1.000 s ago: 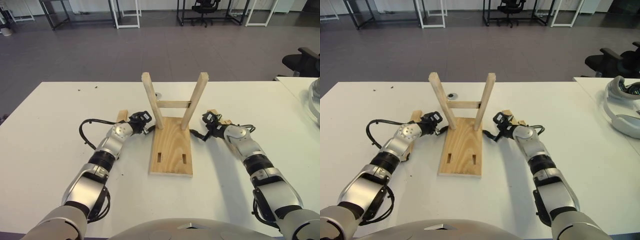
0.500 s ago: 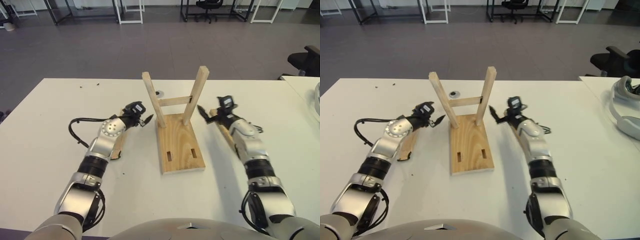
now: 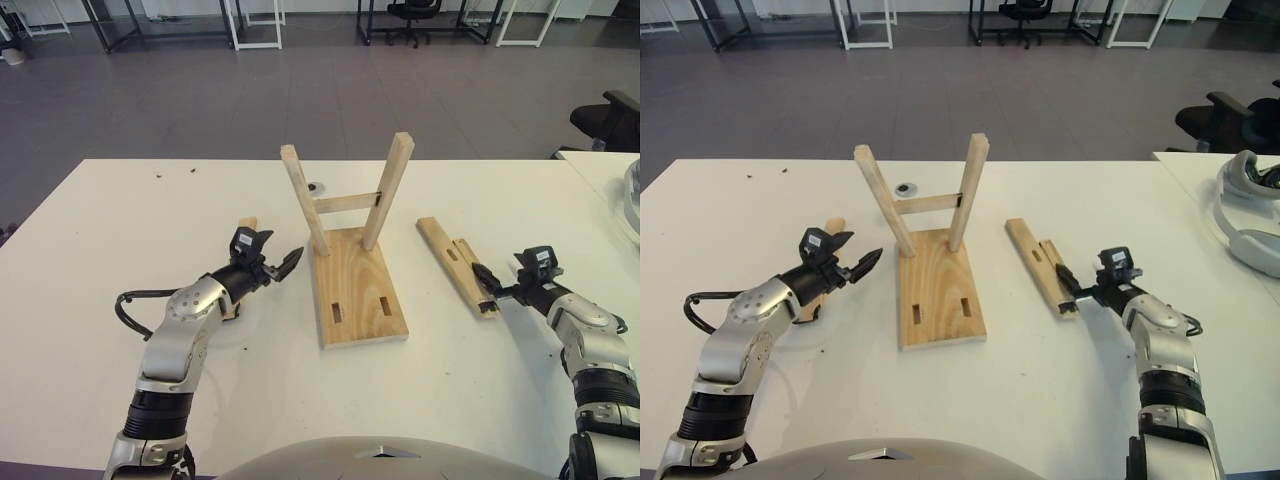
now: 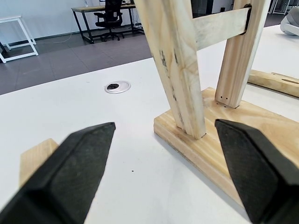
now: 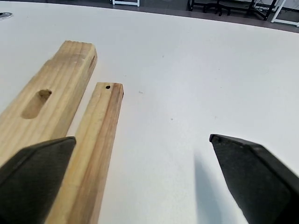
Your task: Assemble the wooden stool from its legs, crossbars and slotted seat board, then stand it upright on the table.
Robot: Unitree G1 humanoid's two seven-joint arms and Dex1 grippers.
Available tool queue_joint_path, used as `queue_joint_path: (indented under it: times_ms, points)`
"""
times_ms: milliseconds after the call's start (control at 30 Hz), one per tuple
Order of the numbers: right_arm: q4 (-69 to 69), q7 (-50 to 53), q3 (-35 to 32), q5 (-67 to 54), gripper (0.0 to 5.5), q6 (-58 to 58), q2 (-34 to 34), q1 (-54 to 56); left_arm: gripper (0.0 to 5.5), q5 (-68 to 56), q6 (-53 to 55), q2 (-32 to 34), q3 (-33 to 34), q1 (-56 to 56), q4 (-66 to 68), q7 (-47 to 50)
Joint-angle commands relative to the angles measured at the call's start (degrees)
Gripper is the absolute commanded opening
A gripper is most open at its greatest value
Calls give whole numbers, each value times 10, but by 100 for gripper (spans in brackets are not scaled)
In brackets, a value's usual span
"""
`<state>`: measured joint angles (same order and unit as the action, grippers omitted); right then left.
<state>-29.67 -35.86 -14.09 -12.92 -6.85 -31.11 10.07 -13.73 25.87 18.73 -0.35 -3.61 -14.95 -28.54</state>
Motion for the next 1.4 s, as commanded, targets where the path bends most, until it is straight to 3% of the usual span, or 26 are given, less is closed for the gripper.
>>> queue_joint_path:
  times_ms: [33, 300, 867, 1067, 1200, 1300, 1333, 1400]
  points:
    - [0, 1, 16, 13, 536, 7, 5, -8, 394, 3, 10, 6, -6, -3, 1, 3]
    - [39, 18, 17, 1, 536, -9, 37, -45, 394, 3, 17, 9, -15, -3, -8, 3]
    - [21, 1, 47, 7, 268, -69, 22, -69, 394, -40, 64, -36, -22, -32, -64, 29]
    - [8, 15, 44, 4, 159, -82, 26, -62, 394, -178, 134, -113, 21, -77, -115, 64]
    - [15, 70, 30, 22, 132, -39, 25, -38, 394, -248, 166, -145, 55, -117, -111, 102]
    - [90, 186, -48, 11, 132, 48, 26, 43, 394, -334, 187, -168, 96, -178, -106, 136]
    - [140, 202, -46, 22, 132, 68, 25, 66, 394, -369, 193, -174, 110, -203, -104, 148]
    - [272, 187, 24, 66, 132, 113, 34, 97, 394, -453, 199, -181, 148, -263, -85, 185]
